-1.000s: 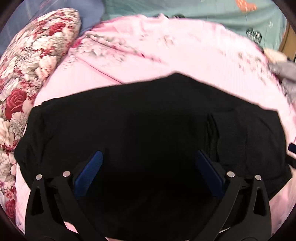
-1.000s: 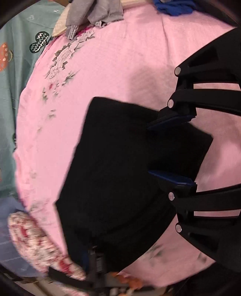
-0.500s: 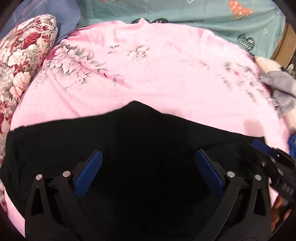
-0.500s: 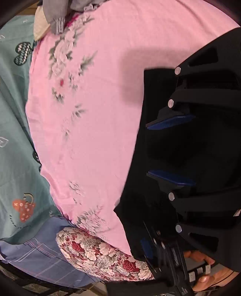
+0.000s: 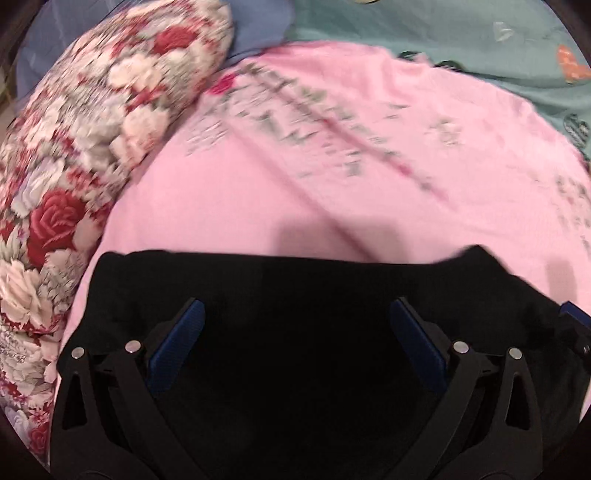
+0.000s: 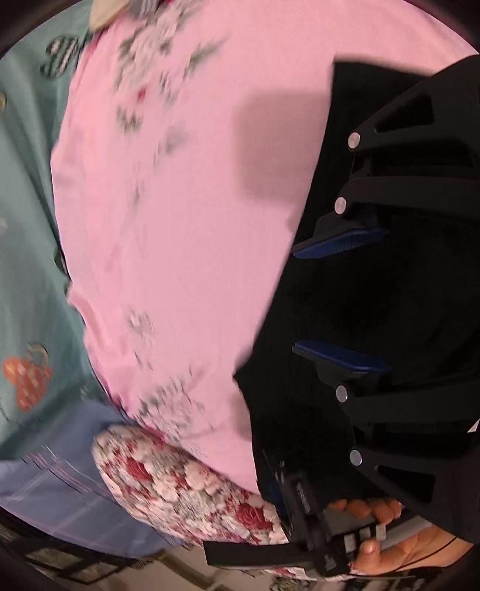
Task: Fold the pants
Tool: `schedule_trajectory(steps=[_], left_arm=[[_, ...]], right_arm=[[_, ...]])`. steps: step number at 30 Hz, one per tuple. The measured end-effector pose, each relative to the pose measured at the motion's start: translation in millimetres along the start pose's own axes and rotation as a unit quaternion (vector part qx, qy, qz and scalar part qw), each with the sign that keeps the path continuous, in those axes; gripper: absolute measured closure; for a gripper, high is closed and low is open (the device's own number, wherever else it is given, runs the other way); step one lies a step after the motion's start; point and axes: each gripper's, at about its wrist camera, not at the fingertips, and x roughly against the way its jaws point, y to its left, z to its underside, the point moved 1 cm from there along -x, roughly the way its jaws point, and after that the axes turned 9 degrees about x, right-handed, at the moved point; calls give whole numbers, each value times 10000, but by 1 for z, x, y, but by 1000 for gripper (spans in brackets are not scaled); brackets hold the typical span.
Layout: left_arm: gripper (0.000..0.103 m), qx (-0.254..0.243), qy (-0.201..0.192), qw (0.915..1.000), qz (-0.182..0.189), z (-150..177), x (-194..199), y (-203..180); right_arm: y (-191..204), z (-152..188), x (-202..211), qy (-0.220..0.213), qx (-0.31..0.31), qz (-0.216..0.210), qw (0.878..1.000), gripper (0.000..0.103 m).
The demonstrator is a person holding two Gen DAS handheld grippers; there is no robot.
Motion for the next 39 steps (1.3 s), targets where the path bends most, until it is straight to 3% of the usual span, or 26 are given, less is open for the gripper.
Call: schedule_trajectory(steps=[4,5,7,10,12,13,14,16,19,21,22,24,27,30,33,37,39], left_arm=[[2,308,155,9992,-193,-12,-27,34],[2,299,222,9993,-86,-14,-31,38],[2,279,310,9991,-1,-16,-35,43],[2,234,154,9996,25,-14,-17,46],[2,255,-70,9995,161,-11,2,54],[2,328,-208,9990,234,-7,15,62],[2,395,-310,9985,239,-6,24,71],[2,473,-417,9978,192,5,37,86],[2,676,-280,9973,8,22,29,106],[2,562,-31,9968,-562,25,3,111],[2,545,44,9957,-754,28,-5,114],[2,700,-113,9962,-496,29,5,119],[2,604,-152,9978,-230,31,20,122],[2,826,-148,9964,-118,36,35,135],[2,1440,292,9888,253,42,37,163],[2,1997,764,9750,610,58,34,183],[2,2062,884,9719,716,62,29,185]], right_arm=[[37,-20,-44,380,43,-691,9969,54],[44,-25,-56,486,163,-705,9962,53],[45,-28,-67,652,427,-78,9969,58],[36,-29,-59,625,154,106,9979,61],[38,-28,-38,349,269,1138,9925,57],[40,-25,-25,122,381,1441,9888,52],[41,-20,-12,-45,454,1345,9899,50],[38,-8,6,-141,375,681,9969,46],[45,16,5,139,319,47,9994,44],[49,27,-7,217,403,77,9989,41],[50,30,-11,104,632,397,9972,41],[52,30,-20,298,731,860,9932,41],[53,32,7,-98,511,332,9981,41],[53,42,49,-701,551,393,9952,39],[38,61,80,-898,492,457,9937,29],[4,85,98,-812,13,605,9949,28],[-8,92,102,-787,-186,657,9946,28]])
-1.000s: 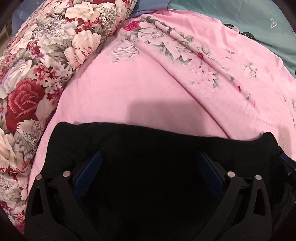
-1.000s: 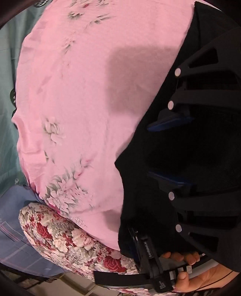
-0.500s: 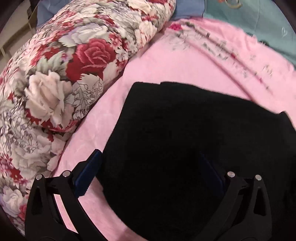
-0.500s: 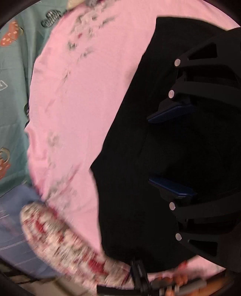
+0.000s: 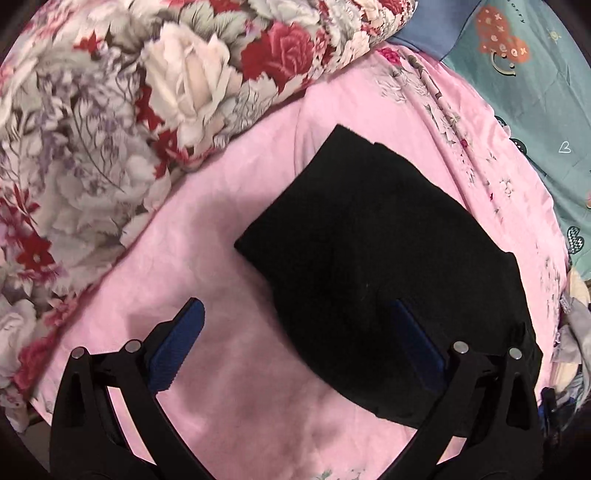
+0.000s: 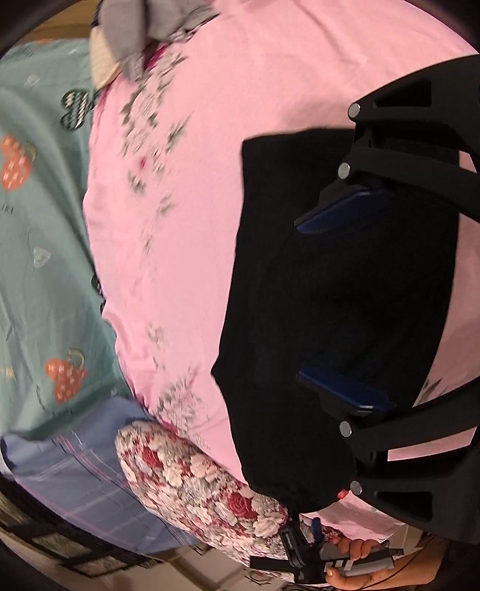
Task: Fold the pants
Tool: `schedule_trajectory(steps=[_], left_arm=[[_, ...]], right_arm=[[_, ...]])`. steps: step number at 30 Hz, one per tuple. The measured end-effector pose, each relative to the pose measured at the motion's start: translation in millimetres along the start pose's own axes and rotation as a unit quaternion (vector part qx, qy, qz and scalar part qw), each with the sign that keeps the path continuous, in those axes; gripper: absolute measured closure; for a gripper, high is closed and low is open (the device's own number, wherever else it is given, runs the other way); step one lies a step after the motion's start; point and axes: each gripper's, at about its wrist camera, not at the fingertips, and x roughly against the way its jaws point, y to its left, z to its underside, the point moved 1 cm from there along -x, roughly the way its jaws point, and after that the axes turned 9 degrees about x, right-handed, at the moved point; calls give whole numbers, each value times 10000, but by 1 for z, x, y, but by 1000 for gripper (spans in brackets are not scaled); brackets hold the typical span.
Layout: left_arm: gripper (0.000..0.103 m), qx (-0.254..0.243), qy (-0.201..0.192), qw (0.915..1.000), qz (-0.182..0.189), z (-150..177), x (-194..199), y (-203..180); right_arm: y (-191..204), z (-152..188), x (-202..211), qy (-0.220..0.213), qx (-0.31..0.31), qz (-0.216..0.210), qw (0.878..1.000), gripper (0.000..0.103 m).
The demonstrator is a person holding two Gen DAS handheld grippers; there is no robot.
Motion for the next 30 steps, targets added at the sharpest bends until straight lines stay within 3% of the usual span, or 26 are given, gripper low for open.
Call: schedule_trajectory(steps=[2,6,8,10,12,16,19,22,24,26,27,28,30], left_arm=[[2,34,136,9999,-60,1,-9,-1],[6,-263,-51,9994,-204,0,-19,-16],[19,-350,-196,9990,-208,-5,-22,-22],[46,-472,-354,9977,-323,-11,-25,-31],[76,-624,-535,9966,-19,-15,-20,-37],[83,-862,-707,9937,73,-8,-2,-49],[84,-1275,-963,9855,576,7,36,-73],[83,-1859,-1030,9673,1381,30,76,-112],[81,-2313,-949,9529,1720,49,83,-141],[78,-2673,-604,9424,1916,70,69,-170],[65,-2804,-385,9396,1924,81,57,-180],[37,-2947,-62,9356,1946,93,38,-191],[24,-3021,368,9375,1688,112,4,-200]], right_arm=[[-12,6,4,22,-177,34,9998,28],[-12,6,1,-18,-321,-123,9994,28],[-8,7,1,-50,-290,-217,9993,28],[-1,7,-1,-43,-161,-278,9995,28],[3,8,-1,-9,-87,-301,9995,28],[5,9,5,-54,-73,-270,9996,28],[0,9,13,-113,-131,-246,9995,28],[-7,8,17,-151,-256,-226,9993,28],[-10,8,19,-145,-387,-332,9986,28],[-13,7,22,-162,-570,-540,9968,28],[-14,8,22,-156,-607,-570,9964,28],[-14,8,23,-127,-635,-572,9963,28],[-15,10,22,-48,-687,-538,9962,28]])
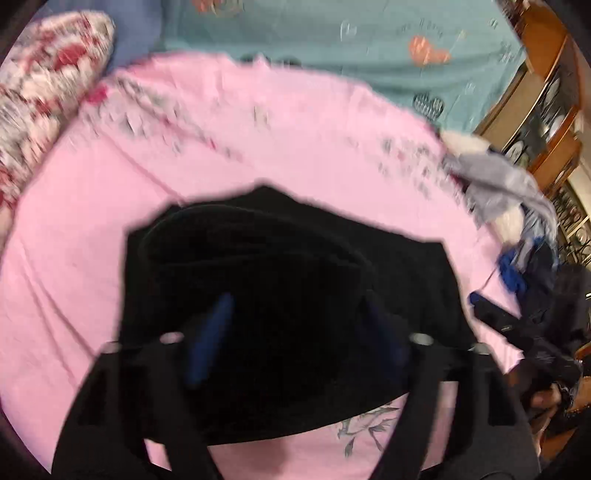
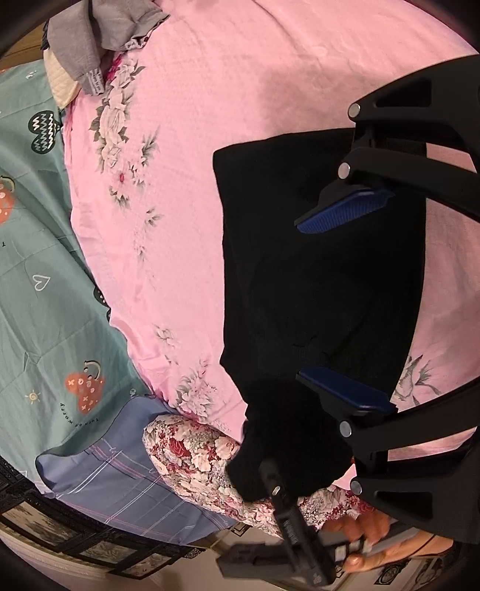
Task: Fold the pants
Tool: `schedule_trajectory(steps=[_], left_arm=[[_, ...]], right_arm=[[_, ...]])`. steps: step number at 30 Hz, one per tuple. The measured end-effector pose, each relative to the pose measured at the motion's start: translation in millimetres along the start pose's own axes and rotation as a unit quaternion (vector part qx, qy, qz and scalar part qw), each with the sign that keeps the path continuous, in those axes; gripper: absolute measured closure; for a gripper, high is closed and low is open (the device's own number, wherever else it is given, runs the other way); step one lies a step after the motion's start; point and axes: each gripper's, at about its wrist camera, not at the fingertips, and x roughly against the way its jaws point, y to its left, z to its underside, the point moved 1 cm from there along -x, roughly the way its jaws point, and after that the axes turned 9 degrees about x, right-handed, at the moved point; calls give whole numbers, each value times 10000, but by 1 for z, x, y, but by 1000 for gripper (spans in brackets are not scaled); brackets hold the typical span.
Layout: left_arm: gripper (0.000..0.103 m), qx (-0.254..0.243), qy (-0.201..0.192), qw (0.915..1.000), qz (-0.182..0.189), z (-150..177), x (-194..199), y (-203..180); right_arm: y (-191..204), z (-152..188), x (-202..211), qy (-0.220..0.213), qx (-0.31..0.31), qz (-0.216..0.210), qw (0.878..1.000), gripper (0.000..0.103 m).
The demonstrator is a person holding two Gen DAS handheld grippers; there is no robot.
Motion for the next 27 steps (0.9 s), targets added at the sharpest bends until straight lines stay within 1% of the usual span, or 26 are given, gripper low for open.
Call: schedule_trajectory(steps=[2,3,4,5,6,7,8,10,11,12,13,15,16,17,18,20,22,24,27], left_arm=[[24,114,379,9992,47,8,-18,1],[23,178,461,9988,71,11,-19,4],[21,216,437,9988,43,12,-14,6],[20,203,354,9992,5,11,-6,9],[14,191,252,9995,-30,7,2,11],[11,188,35,9998,-93,5,17,15],[10,189,-181,9995,-164,3,30,17],[5,196,-611,9970,-431,1,55,29],[4,249,-776,9947,-628,0,62,37],[4,296,-839,9932,-757,-3,66,41],[4,403,-902,9899,-1019,-5,65,52],[4,618,-815,9853,-1368,-3,54,69],[4,779,-664,9832,-1512,0,45,80],[4,886,-520,9826,-1547,4,37,90],[4,983,-347,9826,-1535,11,27,98],[4,1092,-218,9826,-1488,21,17,105],[4,1187,-286,9825,-1407,27,17,112],[4,1171,-305,9830,-1382,27,20,112],[4,1085,-297,9834,-1422,27,20,106]], right_arm=[[-2,1,-2,121,-98,-5,9999,28],[-3,1,-3,172,-134,2,9998,27],[-3,2,-3,221,-152,19,9996,27],[-3,2,-3,232,-141,33,9996,27],[-2,1,-3,229,-109,46,9997,25],[-1,0,-4,221,-79,54,9997,22],[2,-2,-5,201,-38,65,9998,21],[7,-6,-11,197,7,29,9998,20],[10,-8,-14,206,18,-12,9998,20],[15,-11,-19,222,55,-87,9997,20],[19,-13,-23,253,99,-152,9995,20],[36,-18,-36,366,251,-290,9986,20],[48,-20,-43,407,411,-382,9976,20],[58,-22,-49,453,549,-425,9966,20],[68,-23,-55,504,688,-452,9953,20],[87,-25,-67,576,1031,-567,9914,20],[104,-28,-82,676,1306,-652,9870,20],[116,-34,-97,750,1489,-670,9837,20],[128,-44,-120,665,1752,-638,9802,20]])
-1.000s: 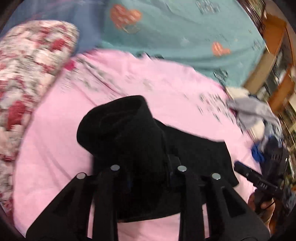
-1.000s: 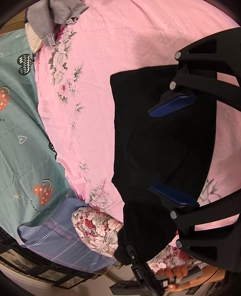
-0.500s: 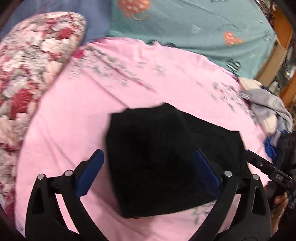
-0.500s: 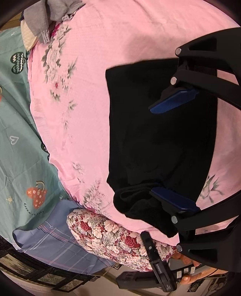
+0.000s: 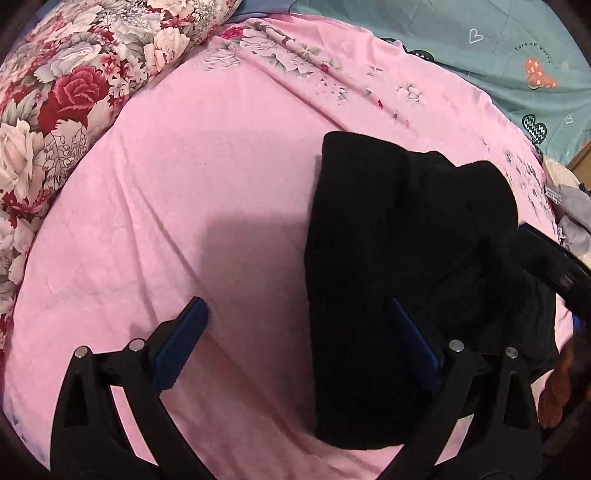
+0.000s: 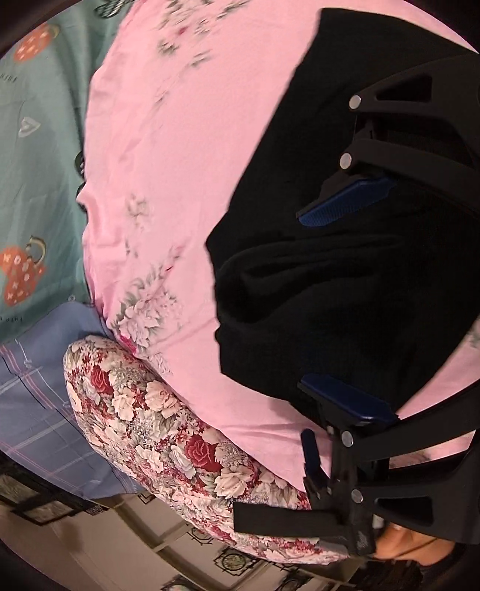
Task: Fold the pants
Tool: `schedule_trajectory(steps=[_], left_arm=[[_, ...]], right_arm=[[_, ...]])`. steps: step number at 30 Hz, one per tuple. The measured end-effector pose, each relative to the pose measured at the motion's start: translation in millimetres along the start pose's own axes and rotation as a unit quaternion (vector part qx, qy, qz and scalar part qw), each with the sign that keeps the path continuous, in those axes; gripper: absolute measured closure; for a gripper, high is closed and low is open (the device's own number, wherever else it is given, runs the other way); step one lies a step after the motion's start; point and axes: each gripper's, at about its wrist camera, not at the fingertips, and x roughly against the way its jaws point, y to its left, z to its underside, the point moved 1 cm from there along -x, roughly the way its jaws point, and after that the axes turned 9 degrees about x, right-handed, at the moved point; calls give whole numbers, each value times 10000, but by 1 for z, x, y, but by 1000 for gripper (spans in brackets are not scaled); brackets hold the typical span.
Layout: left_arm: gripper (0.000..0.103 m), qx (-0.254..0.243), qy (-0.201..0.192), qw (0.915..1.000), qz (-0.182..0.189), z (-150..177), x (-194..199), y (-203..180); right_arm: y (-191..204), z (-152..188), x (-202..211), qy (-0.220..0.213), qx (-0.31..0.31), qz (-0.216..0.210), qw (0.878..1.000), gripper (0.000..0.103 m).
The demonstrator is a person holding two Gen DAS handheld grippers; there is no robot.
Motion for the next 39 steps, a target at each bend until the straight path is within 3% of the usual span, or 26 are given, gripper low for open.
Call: schedule_trajectory(steps=[5,7,10,13,15,19,24,28,31,33,35,36,38,39], left_arm=[[4,-54,-36,10000,-16,4,1,-1],[4,-21,-4,10000,16,4,0,0],[4,26,5,10000,88,1,4,2],[4,-10,-172,9998,25,-5,19,2],[4,-1,-388,9992,-62,-9,33,4],[4,126,-641,9979,-27,-18,56,8],[4,48,-750,9972,-27,-21,62,-3],[4,-223,-522,9984,50,-10,46,-20],[4,-485,-437,9978,61,-4,36,-35],[4,-585,-364,9975,118,-1,29,-43],[4,-762,-206,9968,111,3,17,-57],[4,-846,-128,9963,87,6,13,-62],[4,-1038,-65,9946,72,12,9,-73],[4,-1124,-128,9935,81,15,11,-76]], right_arm=[[1,-16,-49,555,137,114,9983,21],[1,-16,-64,807,251,379,9957,47],[3,-15,-63,750,349,330,9960,67],[12,-17,-37,395,529,409,9970,85],[16,-21,-18,137,474,274,9984,92],[22,-29,22,-335,285,-399,9982,93],[-2,-36,76,-870,-227,-858,9923,93],[-49,-21,100,-913,-903,-586,9900,93],[-94,14,120,-853,-1496,-336,9845,93],[-129,47,121,-599,-1927,69,9794,93],[-147,73,107,-219,-2135,423,9758,82],[-151,84,98,69,-2149,747,9737,66],[-149,99,88,422,-2033,1091,9721,61],[-146,103,93,301,-2009,1014,9739,54]])
